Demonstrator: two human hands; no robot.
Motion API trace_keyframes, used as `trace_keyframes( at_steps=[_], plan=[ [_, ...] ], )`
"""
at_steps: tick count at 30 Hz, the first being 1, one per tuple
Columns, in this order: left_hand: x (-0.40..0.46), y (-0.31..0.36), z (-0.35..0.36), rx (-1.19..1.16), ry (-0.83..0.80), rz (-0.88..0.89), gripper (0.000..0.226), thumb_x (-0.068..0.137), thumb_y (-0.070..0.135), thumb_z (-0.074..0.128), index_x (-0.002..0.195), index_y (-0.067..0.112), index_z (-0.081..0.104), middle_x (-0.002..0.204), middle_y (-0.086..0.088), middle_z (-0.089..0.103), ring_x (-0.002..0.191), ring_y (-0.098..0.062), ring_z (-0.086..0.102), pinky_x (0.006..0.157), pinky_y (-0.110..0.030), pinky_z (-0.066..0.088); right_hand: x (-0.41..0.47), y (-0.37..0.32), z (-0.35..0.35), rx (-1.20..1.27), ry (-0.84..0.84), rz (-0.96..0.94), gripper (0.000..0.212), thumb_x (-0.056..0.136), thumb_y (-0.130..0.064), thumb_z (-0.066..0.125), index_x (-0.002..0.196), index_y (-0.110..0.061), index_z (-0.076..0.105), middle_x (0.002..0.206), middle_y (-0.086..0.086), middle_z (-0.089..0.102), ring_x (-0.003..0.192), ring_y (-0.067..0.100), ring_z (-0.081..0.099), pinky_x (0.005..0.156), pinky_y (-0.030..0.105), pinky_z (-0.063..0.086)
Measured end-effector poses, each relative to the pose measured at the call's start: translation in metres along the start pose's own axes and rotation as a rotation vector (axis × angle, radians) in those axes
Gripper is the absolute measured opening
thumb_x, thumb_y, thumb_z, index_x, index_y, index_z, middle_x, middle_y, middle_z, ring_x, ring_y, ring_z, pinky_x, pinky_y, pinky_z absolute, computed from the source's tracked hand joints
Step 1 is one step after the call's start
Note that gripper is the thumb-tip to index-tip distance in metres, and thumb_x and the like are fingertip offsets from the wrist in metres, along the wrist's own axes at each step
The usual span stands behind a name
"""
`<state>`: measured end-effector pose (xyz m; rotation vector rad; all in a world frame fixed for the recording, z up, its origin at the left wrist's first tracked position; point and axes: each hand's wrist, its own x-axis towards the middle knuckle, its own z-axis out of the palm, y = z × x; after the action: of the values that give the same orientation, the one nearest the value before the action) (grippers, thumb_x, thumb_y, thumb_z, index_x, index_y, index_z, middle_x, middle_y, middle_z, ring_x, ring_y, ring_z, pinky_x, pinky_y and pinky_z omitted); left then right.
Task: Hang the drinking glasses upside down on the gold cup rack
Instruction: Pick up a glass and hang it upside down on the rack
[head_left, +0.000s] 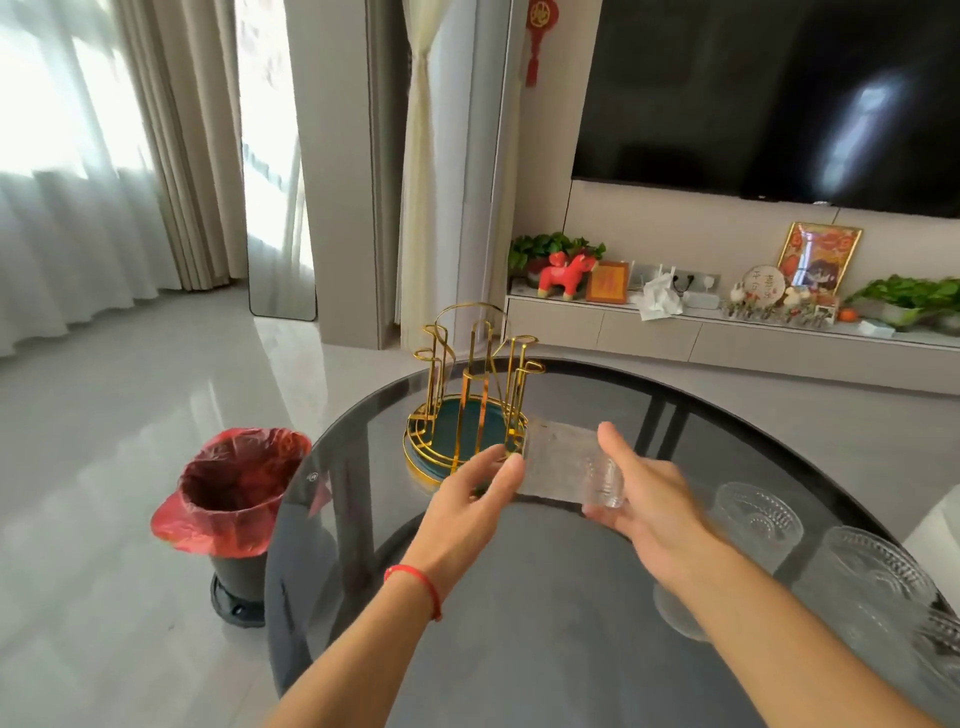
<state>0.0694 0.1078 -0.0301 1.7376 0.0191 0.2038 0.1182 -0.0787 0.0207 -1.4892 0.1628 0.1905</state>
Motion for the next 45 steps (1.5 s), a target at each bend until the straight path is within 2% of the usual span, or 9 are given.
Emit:
trace_keyframes(
  at_steps=[5, 8, 12, 18, 20, 26, 31, 40, 45],
  plan=[
    [0.009, -0.053, -0.009, 0.836, 0.092, 0.137, 0.062, 0.097, 0.047, 0.050, 0.155, 0.042, 0.027, 0.167, 0.006, 0.019, 0.155, -0.021, 0.003, 0.125, -0.050, 0.013, 0.054, -0.050, -0.013, -0.025, 0.300, -0.278, 0.048, 0.088, -0.044, 0.078, 0.119, -0.008, 0.071, 0.107, 0.002, 0.073, 0.088, 0.017, 0.074, 0.064, 0.034, 0.065],
    [0.011, -0.072, -0.006, 1.009, 0.066, 0.098, 0.073, 0.093, 0.054, 0.043, 0.156, 0.047, 0.007, 0.169, 0.002, 0.012, 0.155, -0.027, -0.006, 0.124, -0.056, 0.008, 0.087, -0.082, 0.001, -0.110, 0.348, -0.425, 0.070, 0.081, -0.048, 0.082, 0.137, -0.010, 0.062, 0.115, -0.006, 0.066, 0.070, 0.011, 0.075, 0.067, 0.038, 0.067],
    [0.016, -0.079, -0.005, 1.062, 0.084, 0.077, 0.073, 0.091, 0.058, 0.029, 0.157, 0.045, 0.001, 0.169, 0.000, 0.008, 0.155, -0.028, -0.008, 0.124, -0.058, 0.004, 0.128, -0.117, 0.044, -0.277, 0.298, -0.539, 0.073, 0.078, -0.053, 0.081, 0.138, -0.015, 0.060, 0.118, -0.008, 0.063, 0.058, 0.002, 0.074, 0.070, 0.041, 0.067],
    [0.021, -0.076, -0.002, 1.119, 0.106, 0.076, 0.079, 0.087, 0.063, 0.025, 0.159, 0.038, 0.005, 0.168, -0.005, 0.015, 0.155, -0.033, -0.009, 0.124, -0.058, -0.001, 0.171, -0.135, 0.097, -0.477, 0.159, -0.693, 0.057, 0.080, -0.046, 0.082, 0.125, -0.013, 0.071, 0.105, -0.006, 0.070, 0.072, 0.017, 0.074, 0.040, 0.015, 0.051],
    [0.022, -0.073, -0.003, 1.108, 0.110, 0.081, 0.084, 0.085, 0.063, 0.028, 0.159, 0.035, -0.002, 0.166, -0.003, 0.016, 0.155, -0.031, -0.009, 0.124, -0.056, -0.003, 0.185, -0.137, 0.105, -0.559, 0.118, -0.706, 0.058, 0.082, -0.045, 0.081, 0.128, -0.010, 0.071, 0.131, 0.005, 0.069, 0.077, 0.016, 0.072, 0.040, 0.017, 0.052],
    [0.025, -0.064, 0.000, 1.091, 0.090, 0.023, 0.086, 0.085, 0.059, 0.035, 0.160, 0.026, 0.007, 0.166, -0.004, 0.021, 0.156, -0.031, -0.003, 0.124, -0.058, 0.003, 0.213, -0.136, 0.118, -0.698, -0.152, -0.660, 0.065, 0.084, -0.044, 0.079, 0.140, -0.014, 0.064, 0.151, 0.008, 0.058, 0.110, 0.022, 0.066, 0.065, 0.036, 0.063],
    [0.023, -0.057, -0.002, 1.159, 0.106, 0.054, 0.084, 0.063, 0.057, 0.071, 0.136, 0.016, 0.063, 0.142, -0.013, 0.062, 0.136, -0.038, 0.049, 0.103, -0.061, 0.046, 0.223, -0.127, 0.133, -0.771, -0.383, -0.587, 0.079, 0.066, -0.044, 0.087, 0.136, -0.014, 0.067, 0.146, 0.010, 0.062, 0.134, 0.029, 0.057, 0.099, 0.050, 0.056],
    [0.025, -0.059, 0.003, 1.197, 0.171, 0.065, 0.083, 0.061, 0.056, 0.073, 0.133, 0.016, 0.066, 0.139, -0.011, 0.064, 0.132, -0.035, 0.055, 0.098, -0.061, 0.052, 0.238, -0.113, 0.139, -0.929, -0.586, -0.527, 0.068, 0.066, -0.018, 0.096, 0.129, -0.016, 0.071, 0.126, 0.003, 0.070, 0.124, 0.028, 0.063, 0.105, 0.047, 0.053],
    [0.024, -0.065, 0.005, 1.181, 0.188, 0.069, 0.081, 0.076, 0.055, 0.059, 0.148, 0.018, 0.050, 0.154, -0.010, 0.049, 0.146, -0.034, 0.036, 0.112, -0.061, 0.037, 0.234, -0.118, 0.131, -0.993, -0.638, -0.479, 0.075, 0.073, -0.013, 0.091, 0.142, -0.022, 0.062, 0.141, 0.002, 0.065, 0.136, 0.028, 0.055, 0.114, 0.053, 0.045]
  ],
)
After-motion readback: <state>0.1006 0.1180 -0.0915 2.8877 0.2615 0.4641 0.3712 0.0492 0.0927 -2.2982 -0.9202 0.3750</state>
